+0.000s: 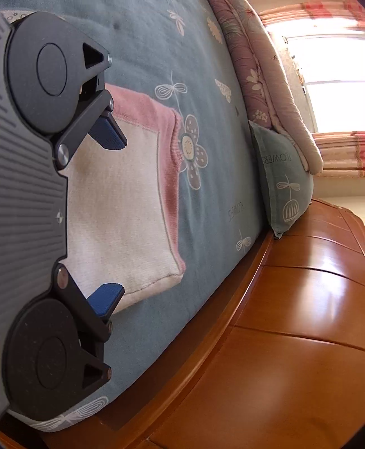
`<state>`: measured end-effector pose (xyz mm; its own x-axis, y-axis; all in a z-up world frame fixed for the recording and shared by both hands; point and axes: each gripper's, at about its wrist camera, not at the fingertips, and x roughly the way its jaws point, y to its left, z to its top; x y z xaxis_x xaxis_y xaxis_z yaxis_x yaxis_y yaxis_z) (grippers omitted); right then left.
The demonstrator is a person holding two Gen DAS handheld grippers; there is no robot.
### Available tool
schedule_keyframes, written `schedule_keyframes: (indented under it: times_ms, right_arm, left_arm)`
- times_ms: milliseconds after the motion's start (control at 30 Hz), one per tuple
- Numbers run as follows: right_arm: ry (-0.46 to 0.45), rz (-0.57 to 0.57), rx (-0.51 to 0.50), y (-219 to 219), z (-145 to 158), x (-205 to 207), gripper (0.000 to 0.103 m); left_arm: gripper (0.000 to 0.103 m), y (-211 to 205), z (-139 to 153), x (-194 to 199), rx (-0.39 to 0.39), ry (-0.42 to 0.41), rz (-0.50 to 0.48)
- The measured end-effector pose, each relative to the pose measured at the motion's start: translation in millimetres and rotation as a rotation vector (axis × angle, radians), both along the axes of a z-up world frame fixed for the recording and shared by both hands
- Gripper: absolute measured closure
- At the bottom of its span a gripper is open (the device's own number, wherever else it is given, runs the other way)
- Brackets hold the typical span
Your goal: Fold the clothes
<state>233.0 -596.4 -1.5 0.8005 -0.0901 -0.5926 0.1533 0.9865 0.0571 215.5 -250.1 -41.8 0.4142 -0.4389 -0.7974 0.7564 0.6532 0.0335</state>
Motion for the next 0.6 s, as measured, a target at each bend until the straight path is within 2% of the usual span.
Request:
schedule_keyframes:
  times_ms: [67,133,300,433,500,600]
  right_arm:
    - [-0.004,0.034,-0.010,11.4,1.6,11.5,0.000]
    - [0.040,0.066,-0.032,24.1,-8.3,23.1,0.000]
    - [0.080,0.059,-0.005,26.6,-25.8,26.3,0.000]
    - [-0.014,0.023,-0.106,15.6,-6.9,28.6,0.000]
    - [0.006,0.005,-0.084,-0.2,-8.7,40.6,0.000]
    - [0.050,-0.025,-0.042,-23.9,-28.4,56.3,0.000]
  left_arm:
    - [0.002,0.4,-0.4,0.7,-0.009,0.007,-0.001]
    - [0.002,1.0,-2.1,0.5,-0.005,0.011,-0.001]
    - [0.002,6.9,-3.3,0.4,-0.001,0.012,-0.002]
    - [0.002,11.3,-1.1,4.9,-0.014,0.009,0.011]
    - [0.002,12.0,-1.8,6.6,-0.018,0.011,0.019]
    - [0.002,13.0,-3.5,8.0,-0.021,0.018,0.026]
